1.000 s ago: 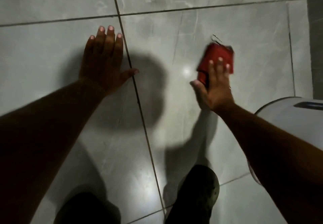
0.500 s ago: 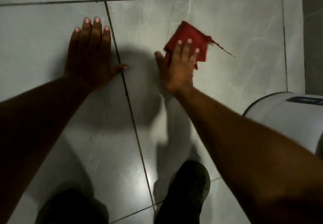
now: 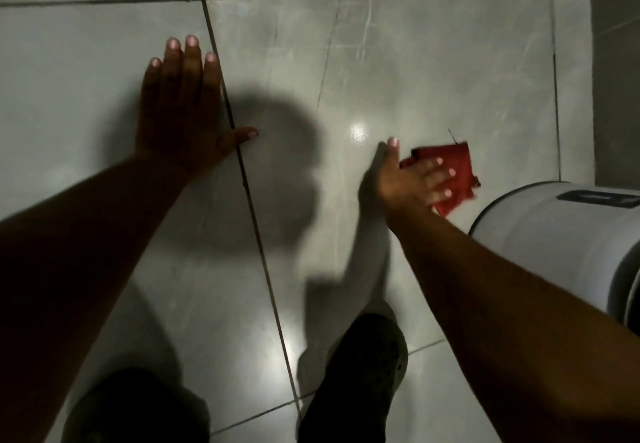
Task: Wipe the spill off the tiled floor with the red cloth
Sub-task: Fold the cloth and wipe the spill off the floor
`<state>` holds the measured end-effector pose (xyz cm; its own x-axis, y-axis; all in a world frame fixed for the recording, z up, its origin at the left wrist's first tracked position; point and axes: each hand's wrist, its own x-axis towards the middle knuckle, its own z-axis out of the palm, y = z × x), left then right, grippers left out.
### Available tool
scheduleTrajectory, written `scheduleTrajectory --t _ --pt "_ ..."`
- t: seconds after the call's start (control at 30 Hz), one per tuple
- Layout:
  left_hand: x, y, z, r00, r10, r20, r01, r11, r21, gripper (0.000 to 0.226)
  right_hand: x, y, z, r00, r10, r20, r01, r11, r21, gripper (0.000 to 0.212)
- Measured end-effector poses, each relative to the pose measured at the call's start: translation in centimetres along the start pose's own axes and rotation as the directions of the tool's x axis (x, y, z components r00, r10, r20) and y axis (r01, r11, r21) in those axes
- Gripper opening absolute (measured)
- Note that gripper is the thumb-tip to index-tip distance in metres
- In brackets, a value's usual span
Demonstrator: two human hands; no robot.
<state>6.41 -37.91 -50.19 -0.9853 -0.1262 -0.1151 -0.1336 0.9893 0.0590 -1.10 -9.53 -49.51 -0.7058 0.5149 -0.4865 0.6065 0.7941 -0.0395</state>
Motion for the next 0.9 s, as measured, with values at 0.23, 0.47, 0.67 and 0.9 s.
scheduleTrajectory --t 0.23,0.47,0.67,0.9 --pt "0.3 0.5 0.9 1.000 0.026 -0.002 -0.026 0.999 0.022 0.099 -5.2 -8.4 2.7 0.606 -0.795 0.007 0.789 0.600 -0.132 0.083" --pt "-0.4 0.4 0.4 1.000 0.031 -0.002 -0.031 0.999 -0.013 0.099 -0.4 5.1 -2.1 0.577 -0.782 0.237 0.817 0.552 -0.169 0.078" --pt "0.0 -0.4 0.3 0.999 0.035 -0.014 -0.035 0.999 0.000 0.099 -0.6 7.8 -2.6 0.955 -0.257 0.146 0.266 0.963 -0.044 0.086" --pt "-0.3 0.4 0.4 1.000 0.016 -0.017 -0.016 0.999 -0.027 0.095 -6.8 -5.9 2.6 0.967 -0.254 0.032 0.253 0.966 0.044 0.086"
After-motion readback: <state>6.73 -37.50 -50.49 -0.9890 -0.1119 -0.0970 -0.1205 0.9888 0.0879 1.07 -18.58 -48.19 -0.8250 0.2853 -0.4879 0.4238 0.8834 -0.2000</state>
